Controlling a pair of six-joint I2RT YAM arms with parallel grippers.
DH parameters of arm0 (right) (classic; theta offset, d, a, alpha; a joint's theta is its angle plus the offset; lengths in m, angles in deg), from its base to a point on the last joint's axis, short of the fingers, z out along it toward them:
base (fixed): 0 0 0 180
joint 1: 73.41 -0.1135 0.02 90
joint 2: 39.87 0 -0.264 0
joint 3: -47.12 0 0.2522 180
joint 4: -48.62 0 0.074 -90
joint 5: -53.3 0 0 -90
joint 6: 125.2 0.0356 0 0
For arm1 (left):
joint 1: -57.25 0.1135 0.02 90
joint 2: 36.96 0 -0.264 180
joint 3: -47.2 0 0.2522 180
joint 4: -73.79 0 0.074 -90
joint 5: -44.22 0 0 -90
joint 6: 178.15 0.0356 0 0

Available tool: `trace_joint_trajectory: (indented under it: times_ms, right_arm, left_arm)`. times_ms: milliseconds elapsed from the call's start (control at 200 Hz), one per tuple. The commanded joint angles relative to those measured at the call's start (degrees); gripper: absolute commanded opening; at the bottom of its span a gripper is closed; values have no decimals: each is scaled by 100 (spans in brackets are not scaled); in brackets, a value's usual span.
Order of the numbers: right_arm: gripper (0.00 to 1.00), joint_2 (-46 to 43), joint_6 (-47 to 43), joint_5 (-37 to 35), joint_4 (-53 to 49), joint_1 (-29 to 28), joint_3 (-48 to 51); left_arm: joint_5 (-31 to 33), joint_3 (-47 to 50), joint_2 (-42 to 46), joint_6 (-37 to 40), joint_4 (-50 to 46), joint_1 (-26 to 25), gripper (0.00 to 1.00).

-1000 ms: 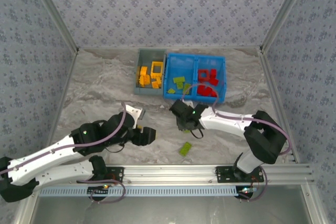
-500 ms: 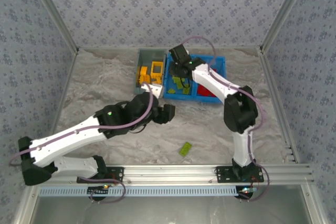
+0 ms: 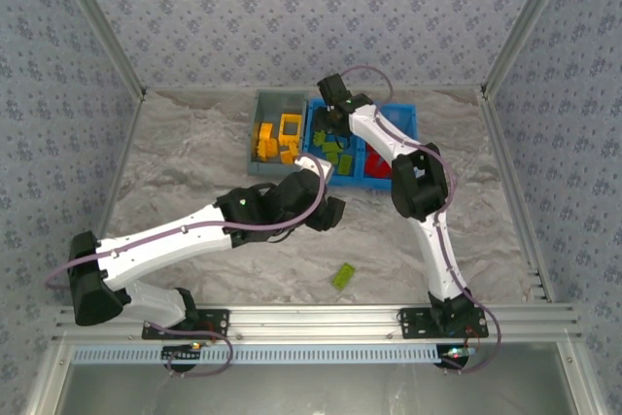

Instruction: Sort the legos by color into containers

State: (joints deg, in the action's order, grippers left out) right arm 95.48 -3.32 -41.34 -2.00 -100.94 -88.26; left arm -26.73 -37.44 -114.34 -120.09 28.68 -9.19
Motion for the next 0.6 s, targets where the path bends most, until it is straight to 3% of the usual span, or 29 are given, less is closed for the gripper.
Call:
trace_joint_trajectory:
  times_ms: [0,135,325,595]
  right_arm:
    - [63,-587,-85,95,-121,-17,118]
    - [60,-1631,-216,-97,56,-117,833]
    - [60,-3880,-301,-502,139,-322,2901]
    - [64,-7267,-210,41,-621,-603,5588]
  left_arm:
    - [-213,161,1,57,24,-69,72]
    - [-592,316,-153,146,-85,-195,68]
    - [-1044,427,-811,353,-430,-570,70]
    - [-1000,-45,-2346,242,-1094,-973,74]
